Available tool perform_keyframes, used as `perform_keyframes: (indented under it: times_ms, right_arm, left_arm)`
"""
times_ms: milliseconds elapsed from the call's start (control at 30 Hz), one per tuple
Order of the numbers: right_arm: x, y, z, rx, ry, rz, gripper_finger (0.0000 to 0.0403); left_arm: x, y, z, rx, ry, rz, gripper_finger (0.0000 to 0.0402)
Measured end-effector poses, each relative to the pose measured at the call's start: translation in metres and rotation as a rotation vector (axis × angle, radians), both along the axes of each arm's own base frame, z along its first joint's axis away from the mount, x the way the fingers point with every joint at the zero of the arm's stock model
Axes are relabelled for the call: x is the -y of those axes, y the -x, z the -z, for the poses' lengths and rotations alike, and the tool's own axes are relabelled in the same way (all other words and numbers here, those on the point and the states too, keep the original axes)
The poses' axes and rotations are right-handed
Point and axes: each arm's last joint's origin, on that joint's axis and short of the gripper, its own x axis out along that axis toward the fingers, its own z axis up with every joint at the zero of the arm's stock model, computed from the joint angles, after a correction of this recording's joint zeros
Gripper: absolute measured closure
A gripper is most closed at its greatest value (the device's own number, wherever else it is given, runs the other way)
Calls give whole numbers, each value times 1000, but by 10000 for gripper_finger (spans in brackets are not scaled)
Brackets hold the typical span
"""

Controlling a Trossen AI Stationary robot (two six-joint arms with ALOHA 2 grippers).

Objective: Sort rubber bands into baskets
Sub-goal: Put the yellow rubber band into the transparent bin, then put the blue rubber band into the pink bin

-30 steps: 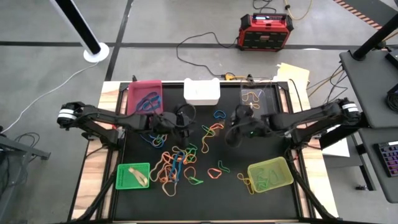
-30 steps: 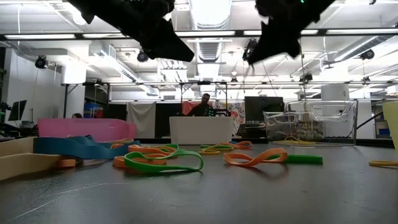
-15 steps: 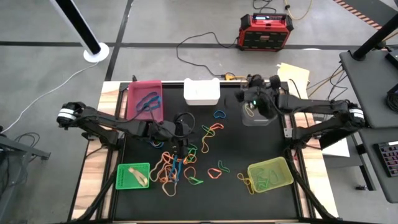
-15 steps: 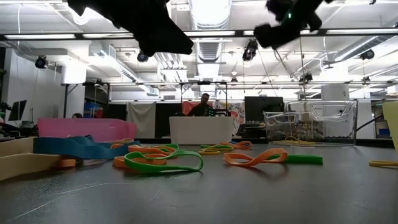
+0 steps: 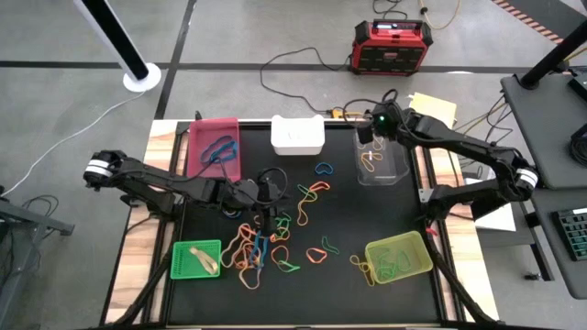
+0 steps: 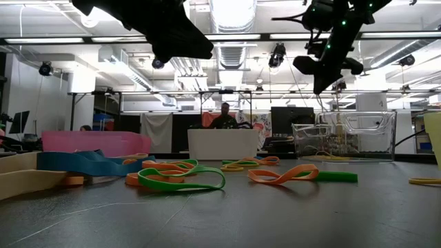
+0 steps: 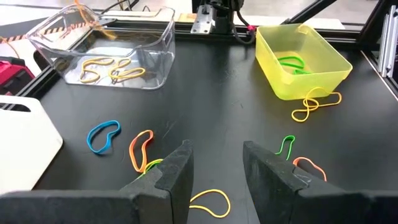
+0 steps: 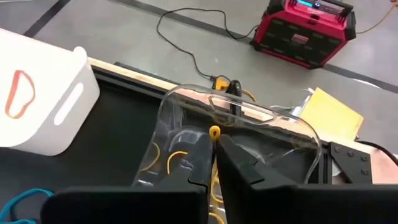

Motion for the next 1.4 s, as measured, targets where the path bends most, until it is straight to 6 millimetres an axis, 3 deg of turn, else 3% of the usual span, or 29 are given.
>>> perform_keyframes:
  times_ms: [400, 733, 933, 1133, 1400]
  right_arm:
    - [-1, 0, 1, -10, -10, -9, 298]
    - [-1, 1, 2, -15, -15, -13, 252]
    - [-6, -7, -7, 90, -15, -147, 234]
    - [-27, -19, -16, 185, -41, -378, 234]
    - [-73, -40, -18, 177, -46, -589, 247]
  left_arm:
    - [0, 3, 5, -48, 55, -32, 279]
    - [4, 9, 14, -139, 146, -81, 279]
    - [11, 14, 19, -199, 201, -94, 279]
    - [16, 23, 28, -353, 346, -60, 279]
    - [16, 40, 41, -564, 511, -225, 279]
